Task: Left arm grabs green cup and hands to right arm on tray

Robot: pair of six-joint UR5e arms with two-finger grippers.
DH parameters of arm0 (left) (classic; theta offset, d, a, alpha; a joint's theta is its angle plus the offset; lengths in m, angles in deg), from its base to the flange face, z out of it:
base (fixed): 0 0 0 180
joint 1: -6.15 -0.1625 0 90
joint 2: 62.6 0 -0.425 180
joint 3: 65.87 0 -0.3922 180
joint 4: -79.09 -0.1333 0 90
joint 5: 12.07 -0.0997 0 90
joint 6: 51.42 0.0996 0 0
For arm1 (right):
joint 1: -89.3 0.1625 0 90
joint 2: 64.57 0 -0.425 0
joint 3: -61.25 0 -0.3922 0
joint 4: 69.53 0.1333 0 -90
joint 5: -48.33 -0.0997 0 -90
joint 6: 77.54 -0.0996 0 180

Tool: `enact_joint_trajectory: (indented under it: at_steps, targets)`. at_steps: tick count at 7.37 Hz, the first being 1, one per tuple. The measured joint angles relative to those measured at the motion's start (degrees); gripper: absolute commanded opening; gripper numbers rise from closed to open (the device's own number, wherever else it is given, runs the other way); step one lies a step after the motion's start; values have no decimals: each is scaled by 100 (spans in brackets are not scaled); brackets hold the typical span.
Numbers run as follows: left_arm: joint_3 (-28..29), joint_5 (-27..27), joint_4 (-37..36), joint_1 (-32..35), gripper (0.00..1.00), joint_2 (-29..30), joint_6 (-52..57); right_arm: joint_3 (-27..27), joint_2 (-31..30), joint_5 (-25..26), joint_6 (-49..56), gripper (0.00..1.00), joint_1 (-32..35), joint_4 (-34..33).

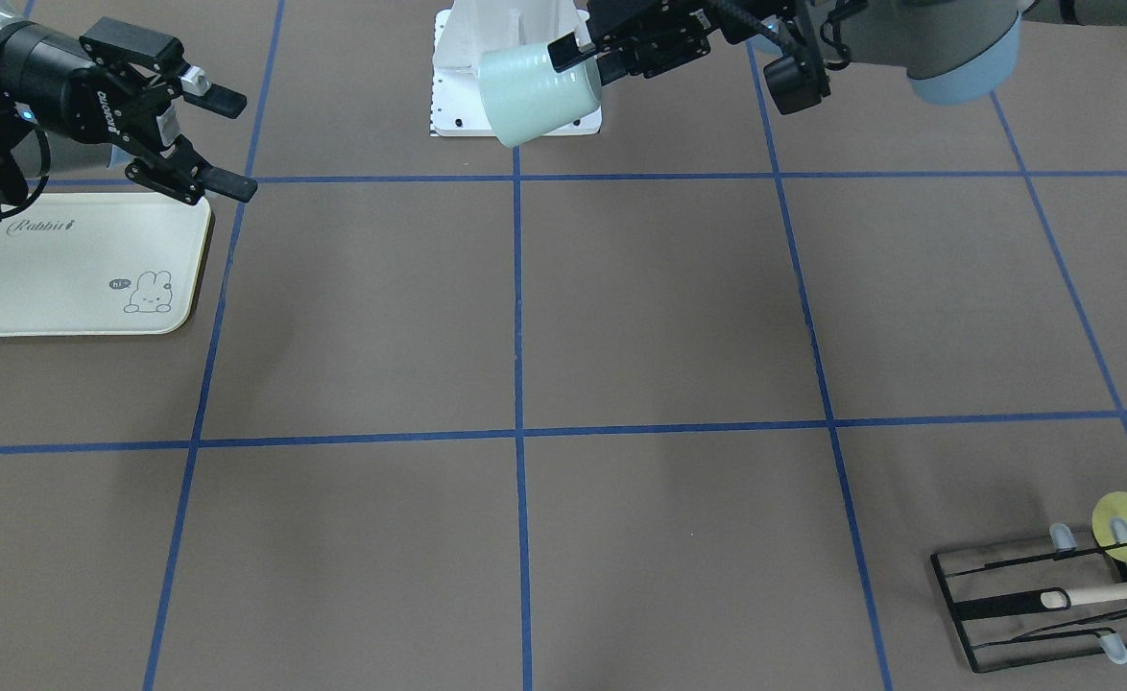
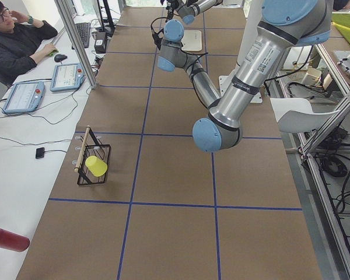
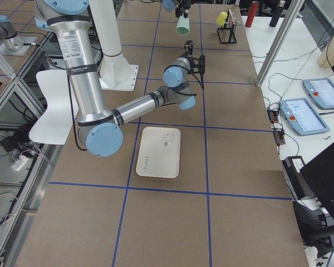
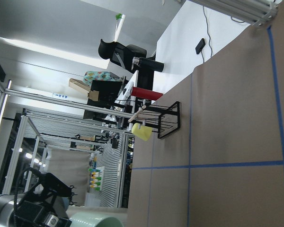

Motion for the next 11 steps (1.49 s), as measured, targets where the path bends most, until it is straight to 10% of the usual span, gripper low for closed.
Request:
enact_joint_trajectory:
  at_steps: [11]
  targets:
    - [-80,-86,177,-321,4,201,-151,297,616,2407,-695,98,-2123,768]
